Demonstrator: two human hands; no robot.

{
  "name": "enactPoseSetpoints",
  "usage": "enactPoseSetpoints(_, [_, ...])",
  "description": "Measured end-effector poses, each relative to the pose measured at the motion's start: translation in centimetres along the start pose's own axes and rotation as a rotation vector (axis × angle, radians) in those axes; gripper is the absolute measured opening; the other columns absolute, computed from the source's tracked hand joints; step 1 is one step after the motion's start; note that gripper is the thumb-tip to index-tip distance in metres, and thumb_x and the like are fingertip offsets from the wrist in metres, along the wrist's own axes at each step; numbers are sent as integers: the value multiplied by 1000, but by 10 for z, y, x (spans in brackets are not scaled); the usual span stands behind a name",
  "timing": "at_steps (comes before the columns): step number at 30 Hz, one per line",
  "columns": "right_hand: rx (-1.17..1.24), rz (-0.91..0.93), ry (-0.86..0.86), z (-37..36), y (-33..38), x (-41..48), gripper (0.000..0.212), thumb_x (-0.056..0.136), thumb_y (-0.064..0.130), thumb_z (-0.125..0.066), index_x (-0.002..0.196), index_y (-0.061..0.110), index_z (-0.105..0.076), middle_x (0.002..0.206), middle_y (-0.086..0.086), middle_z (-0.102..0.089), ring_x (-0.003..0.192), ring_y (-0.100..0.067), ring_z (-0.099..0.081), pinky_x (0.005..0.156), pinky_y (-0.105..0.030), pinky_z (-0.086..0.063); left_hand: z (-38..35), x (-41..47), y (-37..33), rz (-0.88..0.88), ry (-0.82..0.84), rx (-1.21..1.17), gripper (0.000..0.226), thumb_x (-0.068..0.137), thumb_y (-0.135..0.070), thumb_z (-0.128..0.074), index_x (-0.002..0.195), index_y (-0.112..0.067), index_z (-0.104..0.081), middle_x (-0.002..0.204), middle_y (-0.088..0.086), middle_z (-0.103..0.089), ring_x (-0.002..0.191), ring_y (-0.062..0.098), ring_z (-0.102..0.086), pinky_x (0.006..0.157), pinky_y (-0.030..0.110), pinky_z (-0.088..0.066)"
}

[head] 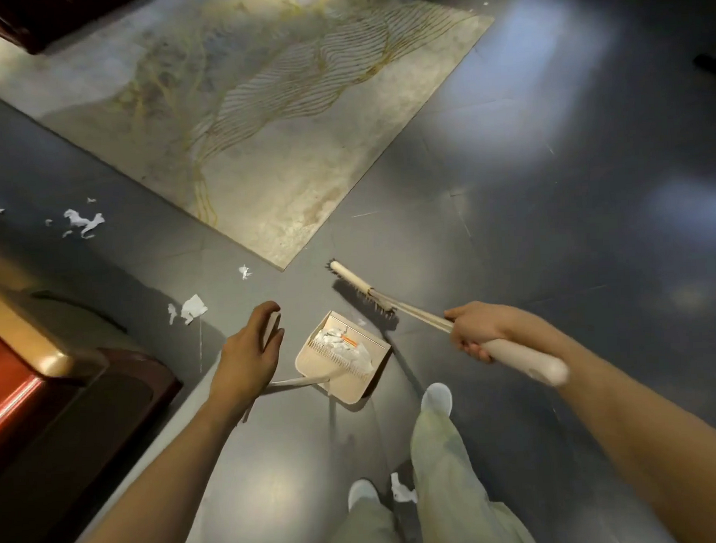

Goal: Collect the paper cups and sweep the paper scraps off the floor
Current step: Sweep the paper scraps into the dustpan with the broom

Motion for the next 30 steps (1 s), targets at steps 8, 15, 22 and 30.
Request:
enactPoseSetpoints(8, [-151, -46, -105, -104, -48, 29, 31, 85, 4, -43, 115, 0, -51, 76, -17, -59, 51, -20, -53, 52, -30, -48, 51, -111, 65, 134, 12, -51, 30, 94, -16, -55, 122, -23, -48, 90, 5, -61, 72, 20, -61, 72, 38, -51])
enactPoseSetpoints(15, [-338, -106, 34, -144, -51, 48, 33, 85, 3, -49, 117, 0, -57, 74, -12, -59, 65, -22, -56, 70, -34, -52, 37, -141, 115, 238, 23, 10, 31, 93, -17, -56, 123, -21, -50, 112, 2, -62, 93, 27, -62, 83, 34, -47])
enactPoseSetpoints(22, [-443, -117, 134, -160, -40, 33, 44, 81, 1, -49, 125, 0, -49, 77, -11, -54, 66, -20, -52, 65, -30, -47, 29, -118, 124, 252, 24, 12, 33, 95, -18, -54, 127, -20, -48, 117, 13, -63, 107, 36, -59, 91, 41, -47])
enactPoseSetpoints(30, [-100, -255, 436, -204, -55, -7, 49, 85, -1, -44, 127, 24, -43, 39, 4, -42, 30, -4, -39, 35, -14, -36, 36, -121, 127, 267, 33, 47, 35, 96, -22, -51, 131, -20, -44, 119, 14, -63, 105, 36, -60, 89, 42, -48])
Point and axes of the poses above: each hand's wrist, its own x-axis towards the middle knuckle, its own z-axis out of the back of the hand, y = z × x, the point moved 10 cm from there along x, towards the middle knuckle
